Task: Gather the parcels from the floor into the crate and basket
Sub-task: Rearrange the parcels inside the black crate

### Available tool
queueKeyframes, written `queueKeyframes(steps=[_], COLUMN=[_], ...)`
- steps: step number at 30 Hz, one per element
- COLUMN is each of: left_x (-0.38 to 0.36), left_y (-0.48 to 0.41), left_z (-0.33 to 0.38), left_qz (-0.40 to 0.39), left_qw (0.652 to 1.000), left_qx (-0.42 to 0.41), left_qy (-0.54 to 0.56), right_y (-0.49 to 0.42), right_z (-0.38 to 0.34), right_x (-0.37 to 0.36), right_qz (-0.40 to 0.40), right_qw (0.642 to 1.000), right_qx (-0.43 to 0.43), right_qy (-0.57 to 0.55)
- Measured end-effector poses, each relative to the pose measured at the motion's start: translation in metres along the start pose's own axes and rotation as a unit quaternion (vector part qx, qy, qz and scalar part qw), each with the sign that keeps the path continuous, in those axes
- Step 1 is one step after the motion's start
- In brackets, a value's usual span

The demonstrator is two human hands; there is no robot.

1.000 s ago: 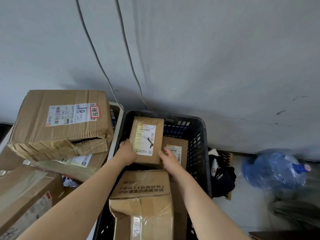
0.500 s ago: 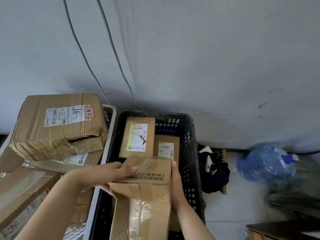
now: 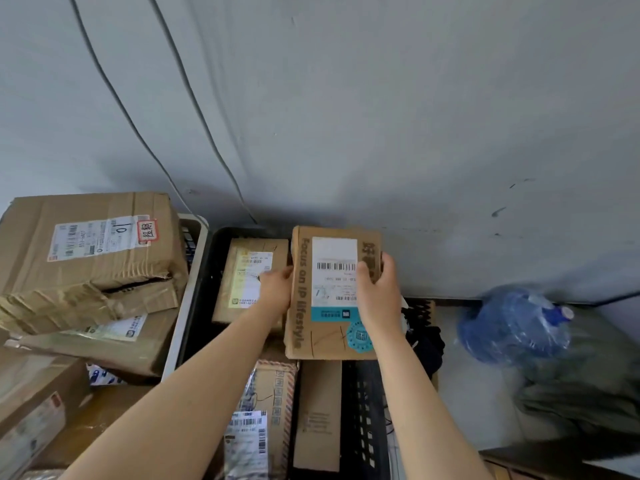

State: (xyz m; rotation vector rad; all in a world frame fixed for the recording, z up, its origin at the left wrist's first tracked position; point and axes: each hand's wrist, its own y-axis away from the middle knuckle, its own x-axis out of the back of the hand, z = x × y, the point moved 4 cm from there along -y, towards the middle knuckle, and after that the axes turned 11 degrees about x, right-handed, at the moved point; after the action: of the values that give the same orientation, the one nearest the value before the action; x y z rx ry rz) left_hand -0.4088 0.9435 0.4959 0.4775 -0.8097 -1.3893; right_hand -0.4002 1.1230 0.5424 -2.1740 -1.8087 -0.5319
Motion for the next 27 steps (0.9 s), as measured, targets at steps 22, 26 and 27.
queueKeyframes(steps=[22, 26, 27], left_x=[-0.029, -0.025, -0.023], left_y=[-0.051, -0.066, -0.074], left_z=[-0.02, -0.022, -0.025], left_qz=[0.147, 0.205, 0.205], left_qw=[0.93, 0.86, 0.86], left_qx=[-0.132, -0.244, -0.235], left_qy=[-0.31, -0.398, -0.405], right_y=[-0.016, -0.015, -0.016], right_z=[0.06, 0.065, 0.066], right_x=[-0.099, -0.103, -0.105], right_qz=[-0.114, -0.118, -0.119], right_qw=[0.875, 0.869, 0.868], right_qx=[0.123, 0.131, 0.128], right_qy=[0.454, 0.462, 0.465])
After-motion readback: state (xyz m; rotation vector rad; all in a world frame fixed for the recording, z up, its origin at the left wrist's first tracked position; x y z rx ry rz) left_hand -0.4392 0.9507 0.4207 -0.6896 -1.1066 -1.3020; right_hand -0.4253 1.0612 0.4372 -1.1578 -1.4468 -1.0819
